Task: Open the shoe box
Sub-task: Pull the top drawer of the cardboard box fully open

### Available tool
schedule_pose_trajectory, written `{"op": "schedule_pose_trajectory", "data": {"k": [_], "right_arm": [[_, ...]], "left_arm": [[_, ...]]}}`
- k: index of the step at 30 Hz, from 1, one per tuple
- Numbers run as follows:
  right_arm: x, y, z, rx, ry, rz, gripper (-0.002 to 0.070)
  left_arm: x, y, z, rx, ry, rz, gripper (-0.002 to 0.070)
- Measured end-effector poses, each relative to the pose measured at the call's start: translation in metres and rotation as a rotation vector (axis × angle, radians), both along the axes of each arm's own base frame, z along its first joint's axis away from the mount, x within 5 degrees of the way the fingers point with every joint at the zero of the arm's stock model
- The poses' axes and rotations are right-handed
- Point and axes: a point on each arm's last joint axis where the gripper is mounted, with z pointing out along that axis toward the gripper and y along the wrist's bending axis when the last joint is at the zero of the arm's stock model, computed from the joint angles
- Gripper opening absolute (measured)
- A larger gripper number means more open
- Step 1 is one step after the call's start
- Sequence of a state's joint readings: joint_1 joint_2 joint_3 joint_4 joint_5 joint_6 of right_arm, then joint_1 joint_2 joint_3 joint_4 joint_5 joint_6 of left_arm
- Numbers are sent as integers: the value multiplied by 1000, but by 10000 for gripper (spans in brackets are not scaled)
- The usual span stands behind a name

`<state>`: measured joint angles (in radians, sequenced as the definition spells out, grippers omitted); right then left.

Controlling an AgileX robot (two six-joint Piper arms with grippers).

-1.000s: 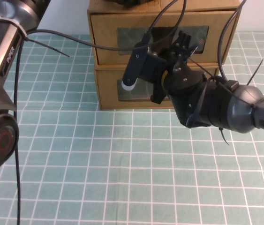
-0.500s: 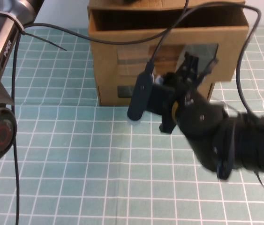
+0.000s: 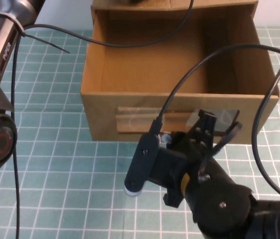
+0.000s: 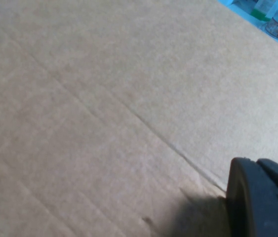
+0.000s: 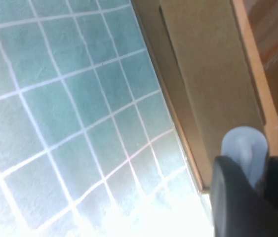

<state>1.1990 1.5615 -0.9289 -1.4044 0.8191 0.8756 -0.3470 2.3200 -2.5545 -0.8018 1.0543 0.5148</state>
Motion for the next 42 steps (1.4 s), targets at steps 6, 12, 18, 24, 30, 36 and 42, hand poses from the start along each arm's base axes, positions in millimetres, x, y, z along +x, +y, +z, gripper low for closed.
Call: {"op": "schedule_pose_trajectory", "data": {"k": [6,12,18,24,30,36,42], "right_arm": [[-9,-7,-3,-4,30,-17,106],[-10,-9,-4,17,43,-31,106],[-13,-7,-3,118,143,-106,318],[-26,-4,27,276,209,63,517],[-52,-24,88,582,232,275,522],[-66,-78,153,798,120,256,362],[-69,-146,184,873,14,2,32]], "left_arm": [[0,0,0,0,0,0,-5],[0,0,0,0,0,0,-5],[0,4,4,-13,8,8,-5],[-10,8,21,25,-17,-19,-5],[-45,26,70,95,-92,-39,-5],[-118,59,163,81,-286,55,-5],[-196,97,226,80,-433,194,-5]]}}
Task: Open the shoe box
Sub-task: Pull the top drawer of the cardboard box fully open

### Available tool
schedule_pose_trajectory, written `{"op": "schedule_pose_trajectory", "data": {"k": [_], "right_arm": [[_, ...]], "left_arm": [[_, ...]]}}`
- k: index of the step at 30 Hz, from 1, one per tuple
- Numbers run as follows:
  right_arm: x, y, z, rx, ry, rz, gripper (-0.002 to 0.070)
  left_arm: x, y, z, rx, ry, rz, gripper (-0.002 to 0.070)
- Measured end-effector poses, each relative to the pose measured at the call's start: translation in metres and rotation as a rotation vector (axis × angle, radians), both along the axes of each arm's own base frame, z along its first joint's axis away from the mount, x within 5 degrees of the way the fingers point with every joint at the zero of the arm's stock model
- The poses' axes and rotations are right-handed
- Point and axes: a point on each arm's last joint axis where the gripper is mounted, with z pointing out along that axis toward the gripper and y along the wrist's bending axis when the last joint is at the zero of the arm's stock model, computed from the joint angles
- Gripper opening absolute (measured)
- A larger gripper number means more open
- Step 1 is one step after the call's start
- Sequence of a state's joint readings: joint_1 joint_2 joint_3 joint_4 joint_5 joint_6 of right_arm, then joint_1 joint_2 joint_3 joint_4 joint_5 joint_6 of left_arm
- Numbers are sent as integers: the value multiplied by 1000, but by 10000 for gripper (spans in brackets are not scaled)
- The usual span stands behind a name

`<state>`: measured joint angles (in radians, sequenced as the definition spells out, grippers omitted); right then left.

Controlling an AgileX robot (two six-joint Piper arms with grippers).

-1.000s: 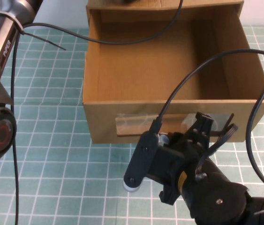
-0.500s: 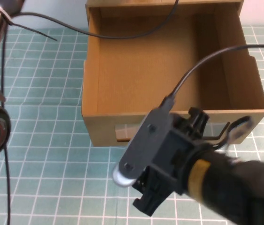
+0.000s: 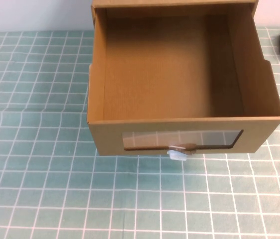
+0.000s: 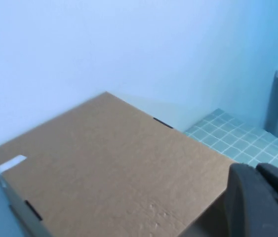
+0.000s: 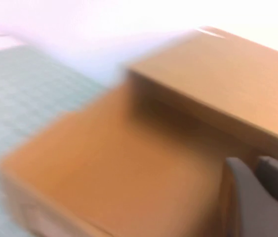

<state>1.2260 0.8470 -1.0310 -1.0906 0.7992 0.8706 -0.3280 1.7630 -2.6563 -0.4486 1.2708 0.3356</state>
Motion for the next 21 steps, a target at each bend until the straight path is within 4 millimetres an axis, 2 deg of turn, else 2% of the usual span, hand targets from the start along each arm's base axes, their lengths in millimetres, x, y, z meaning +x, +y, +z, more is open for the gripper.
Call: {"op": "schedule_pose_trajectory", "data": {"k": [4,9,13,17,21], "right_arm": [[-6,-42,5,28,30,-138,-3],[-18,-84,-5,5,50,-185,-10],[-26,-96,-37,-21,117,-159,-12],[-29,-100,-71,-69,174,-146,-13],[-32,-99,-95,-98,241,-125,-13]], "left_arm": [[-38,19,12,30,-21,61,-5],[-74,45,-3,143,27,187,-5],[-104,64,-34,239,105,254,-5],[-137,85,-81,341,190,334,-5],[-172,108,-123,357,238,457,-5]]}}
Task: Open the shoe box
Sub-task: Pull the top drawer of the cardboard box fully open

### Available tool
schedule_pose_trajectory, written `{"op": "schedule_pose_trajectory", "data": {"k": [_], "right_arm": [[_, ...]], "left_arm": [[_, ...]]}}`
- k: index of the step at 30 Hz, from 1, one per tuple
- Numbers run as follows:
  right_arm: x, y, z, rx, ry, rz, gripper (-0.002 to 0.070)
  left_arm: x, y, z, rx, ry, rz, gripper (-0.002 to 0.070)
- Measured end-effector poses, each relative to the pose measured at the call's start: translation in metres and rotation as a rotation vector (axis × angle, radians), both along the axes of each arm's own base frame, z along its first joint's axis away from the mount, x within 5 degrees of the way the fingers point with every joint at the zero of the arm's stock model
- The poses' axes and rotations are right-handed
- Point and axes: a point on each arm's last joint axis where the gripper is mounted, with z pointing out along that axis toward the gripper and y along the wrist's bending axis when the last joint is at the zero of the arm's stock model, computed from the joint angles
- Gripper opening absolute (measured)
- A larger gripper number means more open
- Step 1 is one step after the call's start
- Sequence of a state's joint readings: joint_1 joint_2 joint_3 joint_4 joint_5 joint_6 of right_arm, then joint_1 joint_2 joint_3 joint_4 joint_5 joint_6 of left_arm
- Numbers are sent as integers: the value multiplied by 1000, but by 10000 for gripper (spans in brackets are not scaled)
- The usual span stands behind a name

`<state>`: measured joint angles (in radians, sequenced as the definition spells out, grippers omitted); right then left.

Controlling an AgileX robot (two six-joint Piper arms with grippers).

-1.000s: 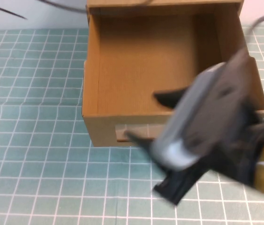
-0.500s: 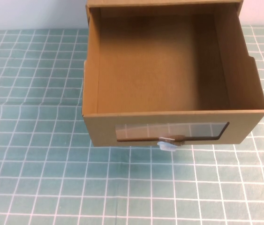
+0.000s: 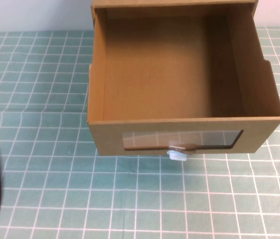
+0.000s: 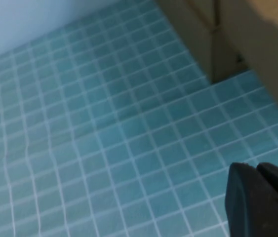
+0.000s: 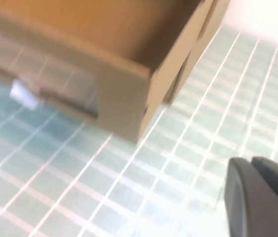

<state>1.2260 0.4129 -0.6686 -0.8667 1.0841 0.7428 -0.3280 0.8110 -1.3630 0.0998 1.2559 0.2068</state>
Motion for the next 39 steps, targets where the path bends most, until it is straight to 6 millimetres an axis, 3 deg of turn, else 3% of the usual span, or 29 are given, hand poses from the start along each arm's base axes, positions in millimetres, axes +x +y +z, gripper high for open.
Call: {"op": "schedule_pose_trajectory", "data": {"k": [7,13,34,39], "right_arm": [[-5,6,-17,11,124,39,-13],[-9,8,-20,34,188,63,-13],[-10,9,-21,40,205,69,-13],[-10,9,-21,40,205,69,-13]], "left_arm": [[-38,18,-71,-117,-46,132,-5],[-43,18,-103,-224,-126,135,-5],[-37,12,-100,-318,-243,105,-5],[-28,9,-115,-310,-255,95,-5]]}}
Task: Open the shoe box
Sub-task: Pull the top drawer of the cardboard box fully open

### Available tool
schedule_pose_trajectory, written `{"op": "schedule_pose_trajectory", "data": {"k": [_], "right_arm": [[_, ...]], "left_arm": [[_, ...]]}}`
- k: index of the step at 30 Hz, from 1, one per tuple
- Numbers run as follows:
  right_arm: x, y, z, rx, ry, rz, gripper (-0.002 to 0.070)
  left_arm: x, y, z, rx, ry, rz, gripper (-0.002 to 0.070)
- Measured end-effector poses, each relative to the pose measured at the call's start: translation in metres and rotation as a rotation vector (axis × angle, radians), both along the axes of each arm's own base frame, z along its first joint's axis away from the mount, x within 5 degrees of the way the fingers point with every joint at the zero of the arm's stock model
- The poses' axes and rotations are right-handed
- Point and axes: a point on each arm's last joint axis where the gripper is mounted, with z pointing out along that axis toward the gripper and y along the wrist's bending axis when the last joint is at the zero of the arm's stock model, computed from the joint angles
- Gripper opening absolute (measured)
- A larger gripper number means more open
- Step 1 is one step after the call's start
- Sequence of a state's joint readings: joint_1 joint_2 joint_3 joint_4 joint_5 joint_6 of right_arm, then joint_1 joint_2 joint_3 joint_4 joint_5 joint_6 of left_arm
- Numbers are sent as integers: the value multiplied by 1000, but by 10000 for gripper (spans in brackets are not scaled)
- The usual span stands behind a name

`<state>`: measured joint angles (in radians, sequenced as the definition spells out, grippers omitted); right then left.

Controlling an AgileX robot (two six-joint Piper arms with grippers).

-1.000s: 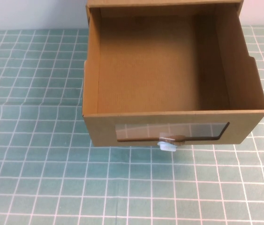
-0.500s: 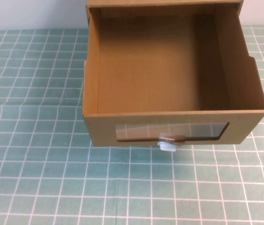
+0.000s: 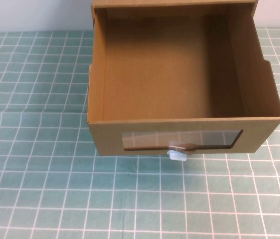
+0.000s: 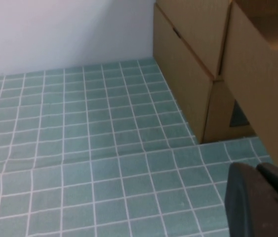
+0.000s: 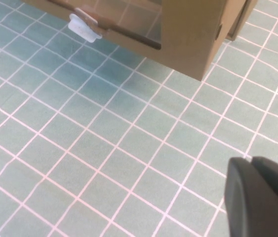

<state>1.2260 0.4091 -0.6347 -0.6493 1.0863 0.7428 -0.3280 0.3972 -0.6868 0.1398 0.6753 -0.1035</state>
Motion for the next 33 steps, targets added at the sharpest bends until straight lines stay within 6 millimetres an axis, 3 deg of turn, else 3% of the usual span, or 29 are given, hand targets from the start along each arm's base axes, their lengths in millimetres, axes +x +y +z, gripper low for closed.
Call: {"op": "schedule_pose_trajectory", "data": {"k": [3,10,13,19,33], "right_arm": [[0,0,0,-1,1,-1,-13],[0,0,0,-1,0,-1,-14],[0,-1,0,1,0,-1,-14],[0,-1,0,3,2,0,-14],[0,-1,0,3,2,0,-14]], "left_arm": [[4,-2,-28,10,-11,-9,-5],[-13,3,-98,-23,-147,-4,-5],[-16,7,-129,-16,-136,51,-5],[-12,10,-174,-8,-43,142,-5],[-12,11,-180,-47,1,174,-5]]}}
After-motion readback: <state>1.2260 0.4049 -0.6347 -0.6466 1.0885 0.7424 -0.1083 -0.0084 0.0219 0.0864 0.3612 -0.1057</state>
